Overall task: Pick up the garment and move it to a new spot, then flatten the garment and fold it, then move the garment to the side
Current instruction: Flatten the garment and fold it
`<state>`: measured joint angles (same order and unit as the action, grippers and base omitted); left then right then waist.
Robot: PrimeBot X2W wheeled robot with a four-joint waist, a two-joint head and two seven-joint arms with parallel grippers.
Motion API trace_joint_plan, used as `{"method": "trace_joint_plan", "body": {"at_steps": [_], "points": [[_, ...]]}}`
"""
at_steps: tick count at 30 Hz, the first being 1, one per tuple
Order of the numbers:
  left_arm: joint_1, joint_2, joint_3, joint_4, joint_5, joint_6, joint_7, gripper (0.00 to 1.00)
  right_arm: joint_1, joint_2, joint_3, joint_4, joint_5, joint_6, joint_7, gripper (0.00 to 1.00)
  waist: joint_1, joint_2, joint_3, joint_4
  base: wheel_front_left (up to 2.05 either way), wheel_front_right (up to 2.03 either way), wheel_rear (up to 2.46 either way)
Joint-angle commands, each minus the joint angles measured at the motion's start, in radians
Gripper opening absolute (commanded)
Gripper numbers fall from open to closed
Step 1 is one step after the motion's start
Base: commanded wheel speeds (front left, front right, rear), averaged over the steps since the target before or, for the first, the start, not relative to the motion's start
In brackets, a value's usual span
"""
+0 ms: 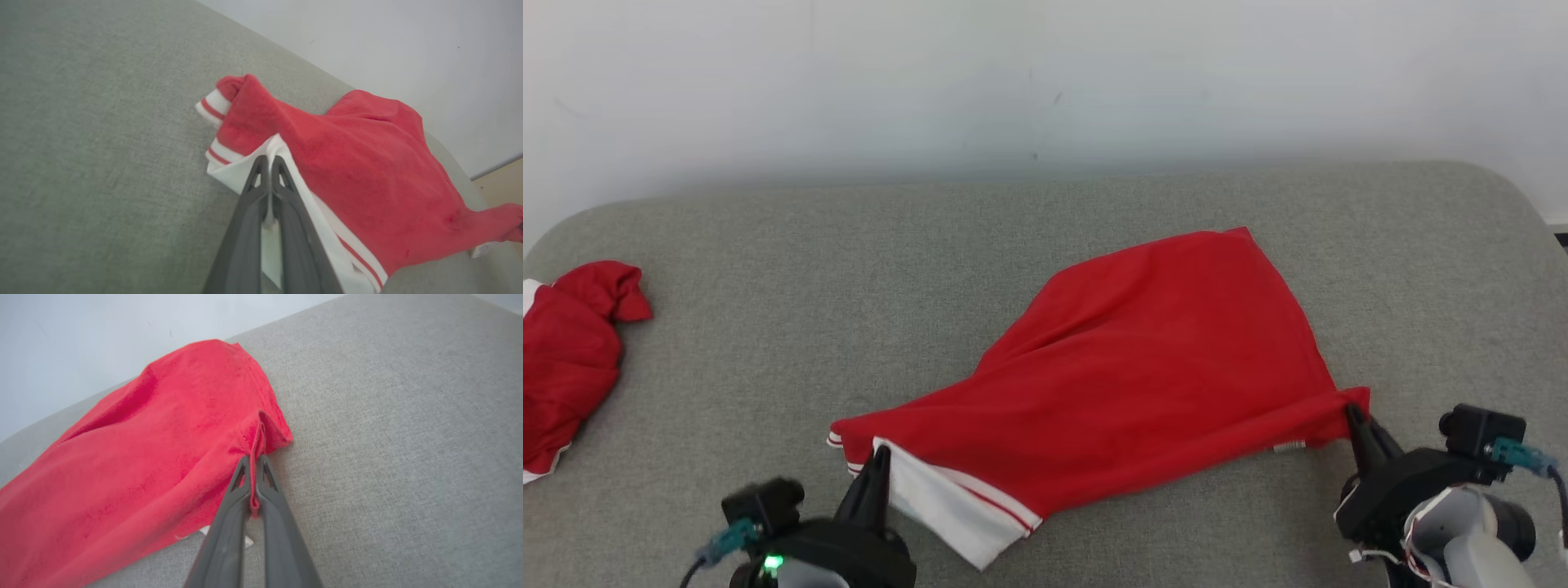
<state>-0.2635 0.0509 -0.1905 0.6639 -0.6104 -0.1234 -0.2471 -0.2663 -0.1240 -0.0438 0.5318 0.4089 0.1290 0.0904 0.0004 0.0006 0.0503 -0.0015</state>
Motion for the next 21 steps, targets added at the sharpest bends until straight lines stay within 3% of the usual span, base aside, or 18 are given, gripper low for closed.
{"method": "trace_joint_plan", "body": {"at_steps": [1,7,12,17,21], "points": [[-0.021,0.004,-0.006,-0.02,-0.002,-0.001,0.011,0.0,-0.011,-0.009,0.002,-0.019,0.008,0.003,-0.003,0.0,-0.0004,-0.0006,0.002,-0.003,0.0,0.0,0.0],[-0.162,0.028,0.034,-0.207,-0.166,-0.007,0.154,0.0,-0.114,0.007,0.011,-0.171,0.139,0.003,0.088,0.0,-0.0004,-0.0006,0.071,-0.042,0.0,0.0,0.0],[-0.36,0.077,0.114,-0.264,-0.267,0.019,0.27,0.0,-0.333,0.039,0.04,-0.19,0.247,0.003,0.181,0.0,-0.0004,-0.0006,0.196,-0.1,0.0,0.0,0.0],[-0.594,0.172,0.112,-0.258,-0.228,0.04,0.353,0.0,-0.599,0.048,0.054,-0.107,0.259,0.003,0.192,0.0,-0.0004,-0.0006,0.325,-0.146,0.0,0.0,0.0],[-0.782,0.236,0.109,-0.262,-0.173,0.051,0.353,0.0,-0.806,0.055,0.043,-0.011,0.243,0.003,0.122,0.0,-0.0004,-0.0006,0.419,-0.162,0.0,0.0,0.0]]}}
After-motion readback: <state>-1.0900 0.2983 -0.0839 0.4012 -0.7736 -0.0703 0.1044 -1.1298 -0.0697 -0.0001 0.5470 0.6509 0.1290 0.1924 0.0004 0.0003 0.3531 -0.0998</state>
